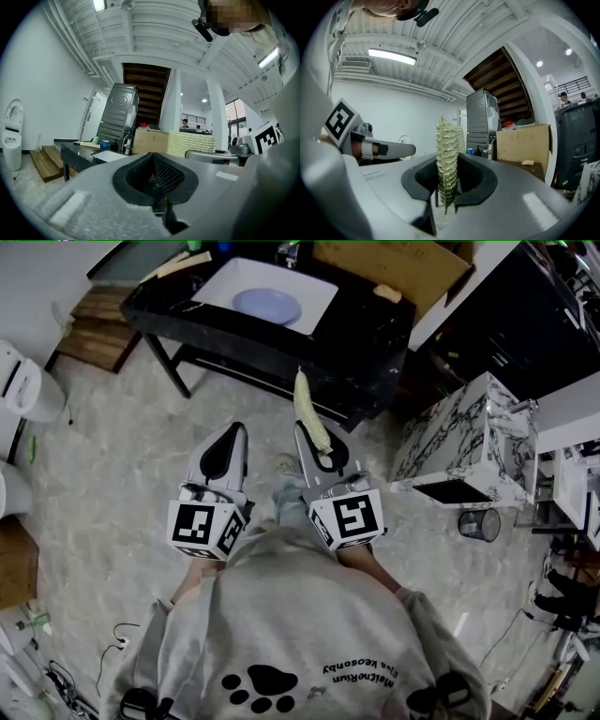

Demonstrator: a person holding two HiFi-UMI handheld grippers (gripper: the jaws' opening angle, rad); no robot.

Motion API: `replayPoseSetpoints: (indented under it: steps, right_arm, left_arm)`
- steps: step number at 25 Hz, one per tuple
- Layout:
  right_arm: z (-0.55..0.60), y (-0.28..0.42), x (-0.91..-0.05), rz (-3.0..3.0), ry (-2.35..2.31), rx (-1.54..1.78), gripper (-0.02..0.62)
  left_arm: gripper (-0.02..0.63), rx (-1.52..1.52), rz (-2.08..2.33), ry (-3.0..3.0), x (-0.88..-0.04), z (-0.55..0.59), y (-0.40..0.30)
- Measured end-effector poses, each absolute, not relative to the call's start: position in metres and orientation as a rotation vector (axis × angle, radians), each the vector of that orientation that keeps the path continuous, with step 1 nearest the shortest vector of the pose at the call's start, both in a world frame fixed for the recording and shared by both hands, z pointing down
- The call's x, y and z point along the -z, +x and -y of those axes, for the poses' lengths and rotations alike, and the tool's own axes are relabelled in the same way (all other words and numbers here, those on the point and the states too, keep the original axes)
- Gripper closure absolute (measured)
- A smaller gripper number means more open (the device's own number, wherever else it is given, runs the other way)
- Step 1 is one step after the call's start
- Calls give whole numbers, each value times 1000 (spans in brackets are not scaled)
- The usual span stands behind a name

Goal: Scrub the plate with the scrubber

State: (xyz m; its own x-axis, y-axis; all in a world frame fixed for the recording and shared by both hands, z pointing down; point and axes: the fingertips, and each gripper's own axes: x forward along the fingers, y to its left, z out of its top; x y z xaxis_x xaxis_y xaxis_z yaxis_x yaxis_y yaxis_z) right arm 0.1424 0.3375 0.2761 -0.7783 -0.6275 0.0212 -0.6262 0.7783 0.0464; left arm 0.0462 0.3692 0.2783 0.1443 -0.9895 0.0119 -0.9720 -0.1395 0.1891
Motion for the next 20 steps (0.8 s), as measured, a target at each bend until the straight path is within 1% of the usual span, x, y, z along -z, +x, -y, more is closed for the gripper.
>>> replayPoseSetpoints:
  steps: [8, 20]
  right_arm:
    - [-274, 109, -282, 2950, 927, 54, 523]
    - [-147, 64, -281, 2985, 751, 29, 523]
  left_arm:
    - [603, 182, 2011, 2197, -282, -309, 19]
    - [603, 180, 2149, 2061, -276, -198, -29]
